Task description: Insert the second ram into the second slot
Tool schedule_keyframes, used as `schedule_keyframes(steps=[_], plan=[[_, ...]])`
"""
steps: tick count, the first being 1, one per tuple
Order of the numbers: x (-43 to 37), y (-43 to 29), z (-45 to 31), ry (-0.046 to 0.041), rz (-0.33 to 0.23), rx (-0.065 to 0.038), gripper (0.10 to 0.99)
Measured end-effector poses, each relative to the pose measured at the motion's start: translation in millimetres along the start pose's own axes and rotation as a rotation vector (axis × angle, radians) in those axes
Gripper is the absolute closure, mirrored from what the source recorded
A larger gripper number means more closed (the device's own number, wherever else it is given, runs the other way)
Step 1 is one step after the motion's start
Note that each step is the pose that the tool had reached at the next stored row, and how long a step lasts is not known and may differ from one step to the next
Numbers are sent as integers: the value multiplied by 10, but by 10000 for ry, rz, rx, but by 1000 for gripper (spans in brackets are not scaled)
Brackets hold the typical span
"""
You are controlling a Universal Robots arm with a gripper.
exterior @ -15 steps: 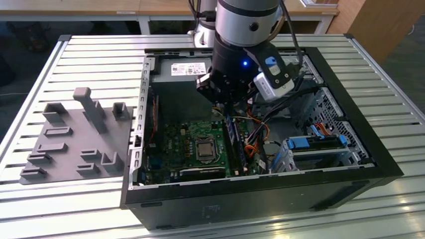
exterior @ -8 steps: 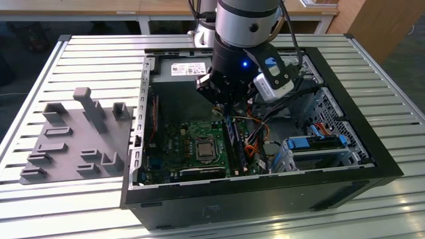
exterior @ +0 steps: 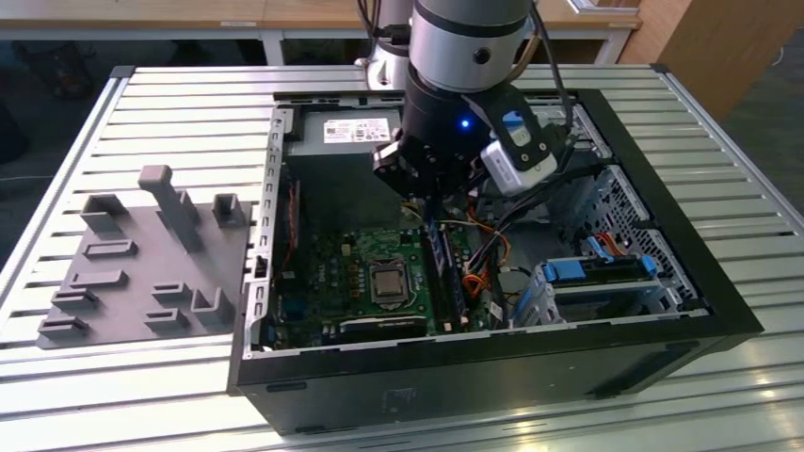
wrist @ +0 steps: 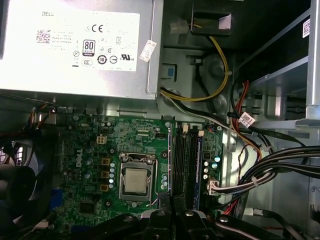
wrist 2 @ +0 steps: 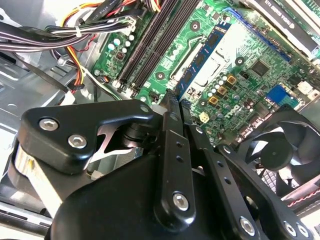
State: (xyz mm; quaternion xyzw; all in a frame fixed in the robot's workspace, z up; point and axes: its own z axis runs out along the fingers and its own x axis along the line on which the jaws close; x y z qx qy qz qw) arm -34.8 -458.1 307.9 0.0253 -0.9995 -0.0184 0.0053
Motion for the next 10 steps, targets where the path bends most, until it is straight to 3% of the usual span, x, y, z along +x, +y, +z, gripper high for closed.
schedule_keyframes(steps=[10], plan=[[-1, -2, 38, 4, 2, 71, 949]])
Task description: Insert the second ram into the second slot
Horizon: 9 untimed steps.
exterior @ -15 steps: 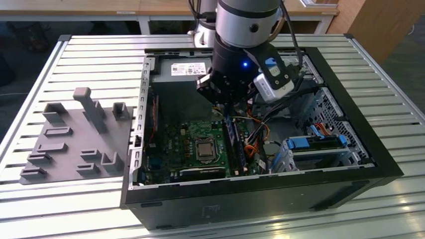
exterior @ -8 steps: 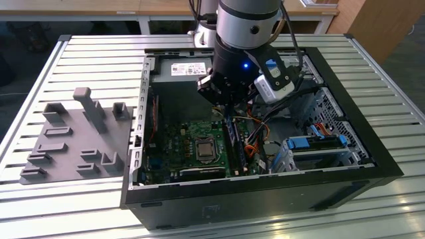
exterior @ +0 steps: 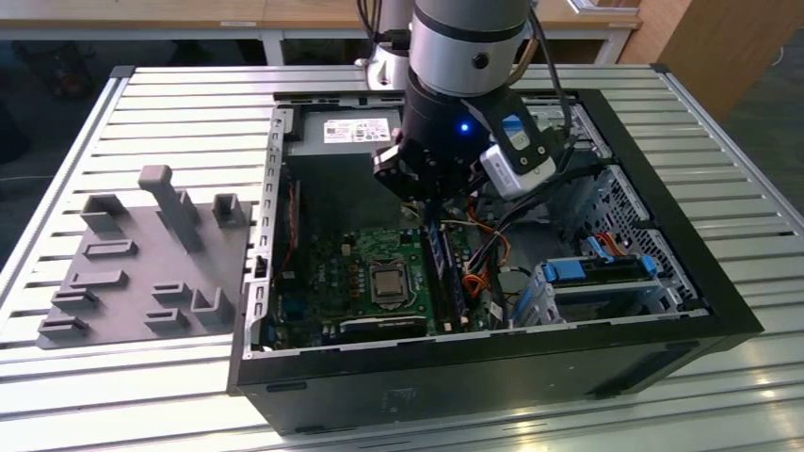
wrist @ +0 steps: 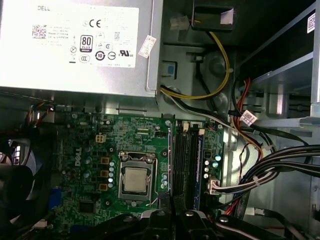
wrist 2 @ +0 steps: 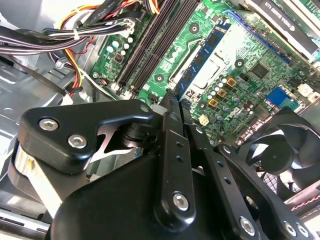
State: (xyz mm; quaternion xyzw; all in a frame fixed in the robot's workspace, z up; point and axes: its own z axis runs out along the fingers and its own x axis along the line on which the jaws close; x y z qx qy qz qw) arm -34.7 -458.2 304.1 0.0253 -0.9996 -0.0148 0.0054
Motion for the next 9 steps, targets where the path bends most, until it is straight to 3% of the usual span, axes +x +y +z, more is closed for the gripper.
schedule_keyframes(steps=[9], plan=[[-7, -1, 32, -1, 1, -2, 949]])
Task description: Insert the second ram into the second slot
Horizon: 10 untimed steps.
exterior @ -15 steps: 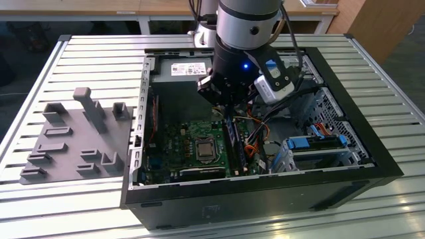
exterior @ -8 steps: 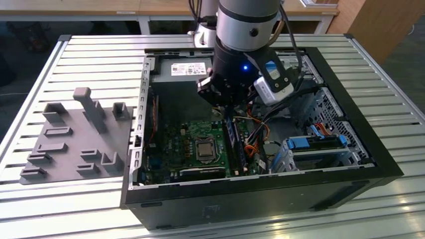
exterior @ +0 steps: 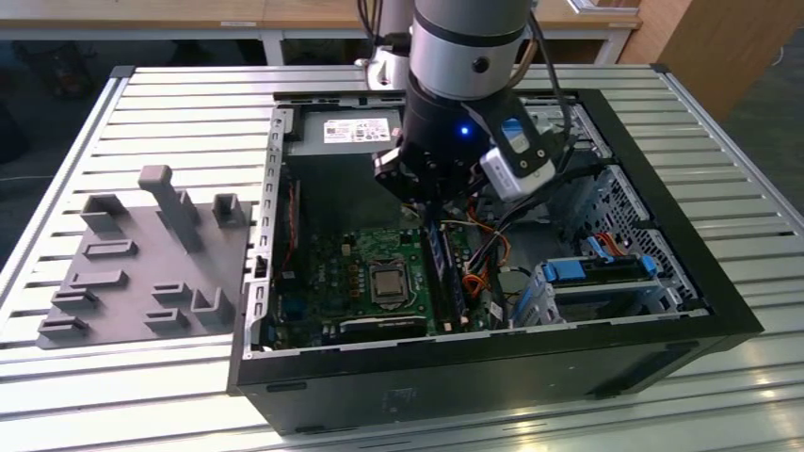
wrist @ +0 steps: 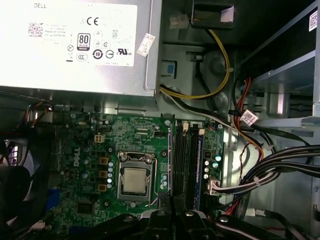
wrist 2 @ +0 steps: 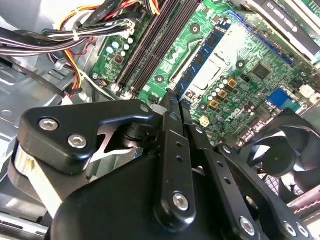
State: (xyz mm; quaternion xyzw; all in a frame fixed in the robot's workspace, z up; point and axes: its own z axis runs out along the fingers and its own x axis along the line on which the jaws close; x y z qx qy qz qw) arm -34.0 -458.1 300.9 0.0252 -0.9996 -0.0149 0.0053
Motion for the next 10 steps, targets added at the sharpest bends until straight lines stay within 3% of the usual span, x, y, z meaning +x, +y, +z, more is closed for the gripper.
schedule_keyframes(steps=[10], plan=[[-1, -3, 107, 0, -1, 2, 949]])
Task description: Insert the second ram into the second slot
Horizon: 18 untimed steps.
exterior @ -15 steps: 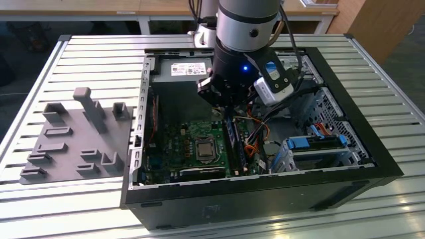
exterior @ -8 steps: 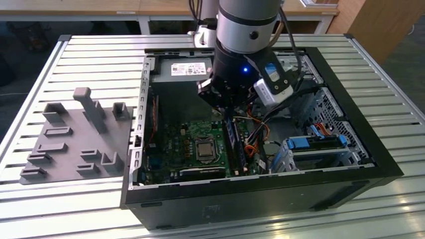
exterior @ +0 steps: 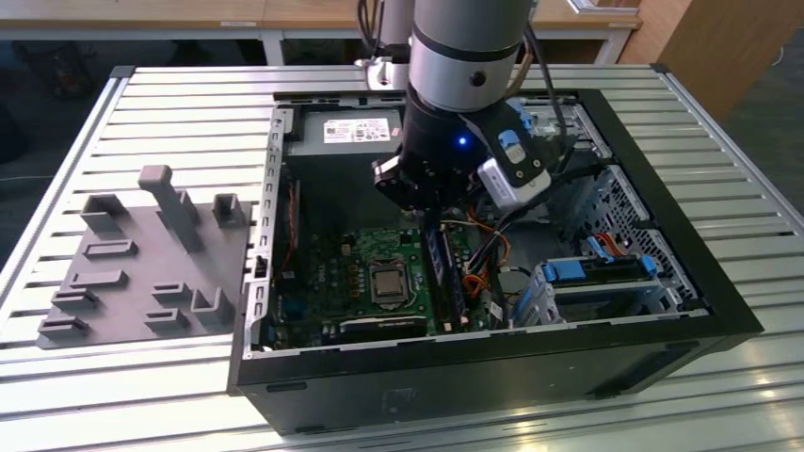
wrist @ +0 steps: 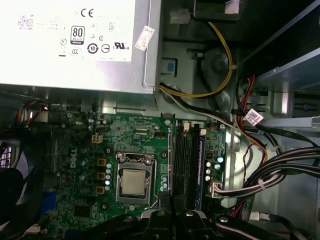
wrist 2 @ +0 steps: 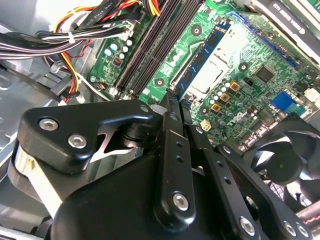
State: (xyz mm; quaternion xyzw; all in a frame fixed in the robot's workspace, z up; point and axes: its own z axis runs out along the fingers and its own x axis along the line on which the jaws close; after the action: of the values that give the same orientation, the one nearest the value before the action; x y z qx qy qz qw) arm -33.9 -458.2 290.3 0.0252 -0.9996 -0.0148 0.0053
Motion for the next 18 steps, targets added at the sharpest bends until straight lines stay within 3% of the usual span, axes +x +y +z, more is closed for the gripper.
schedule_keyframes(steps=[18], plan=[[-1, -3, 97, 1, 27, -24, 949]])
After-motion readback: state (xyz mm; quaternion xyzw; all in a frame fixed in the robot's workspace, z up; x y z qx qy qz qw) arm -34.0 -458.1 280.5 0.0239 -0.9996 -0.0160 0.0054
